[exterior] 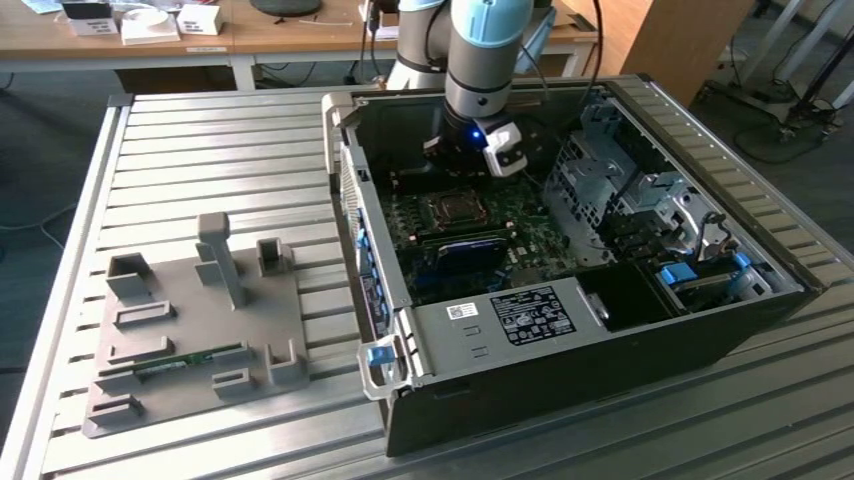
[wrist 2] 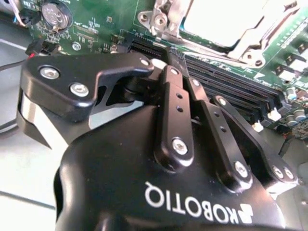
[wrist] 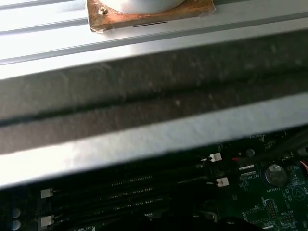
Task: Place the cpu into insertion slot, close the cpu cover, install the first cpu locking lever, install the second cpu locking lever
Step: 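Install the first cpu locking lever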
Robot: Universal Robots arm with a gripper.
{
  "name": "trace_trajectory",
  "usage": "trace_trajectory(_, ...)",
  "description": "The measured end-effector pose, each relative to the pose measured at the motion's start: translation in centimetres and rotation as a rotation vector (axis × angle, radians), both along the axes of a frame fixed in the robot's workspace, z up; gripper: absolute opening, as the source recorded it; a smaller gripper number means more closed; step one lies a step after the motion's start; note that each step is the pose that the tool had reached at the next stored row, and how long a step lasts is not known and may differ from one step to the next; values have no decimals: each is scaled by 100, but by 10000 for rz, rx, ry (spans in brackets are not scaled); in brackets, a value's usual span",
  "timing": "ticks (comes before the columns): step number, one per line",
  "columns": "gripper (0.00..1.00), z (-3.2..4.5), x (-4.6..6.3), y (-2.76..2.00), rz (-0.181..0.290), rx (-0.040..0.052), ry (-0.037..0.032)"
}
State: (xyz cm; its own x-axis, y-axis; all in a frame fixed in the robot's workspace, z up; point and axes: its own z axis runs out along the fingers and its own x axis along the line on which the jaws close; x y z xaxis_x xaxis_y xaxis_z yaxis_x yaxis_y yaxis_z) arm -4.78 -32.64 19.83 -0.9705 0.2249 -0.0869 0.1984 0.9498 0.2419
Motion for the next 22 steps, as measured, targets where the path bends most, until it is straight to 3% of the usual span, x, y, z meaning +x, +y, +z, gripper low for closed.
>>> trace_trajectory(5, 11, -1, 0, -32, 0, 125, -1)
trace_trajectory(13, 11, -1, 0, -30, -43, 139, 0)
trace_trajectory(22, 11, -1, 0, -14, -300, 223, -2)
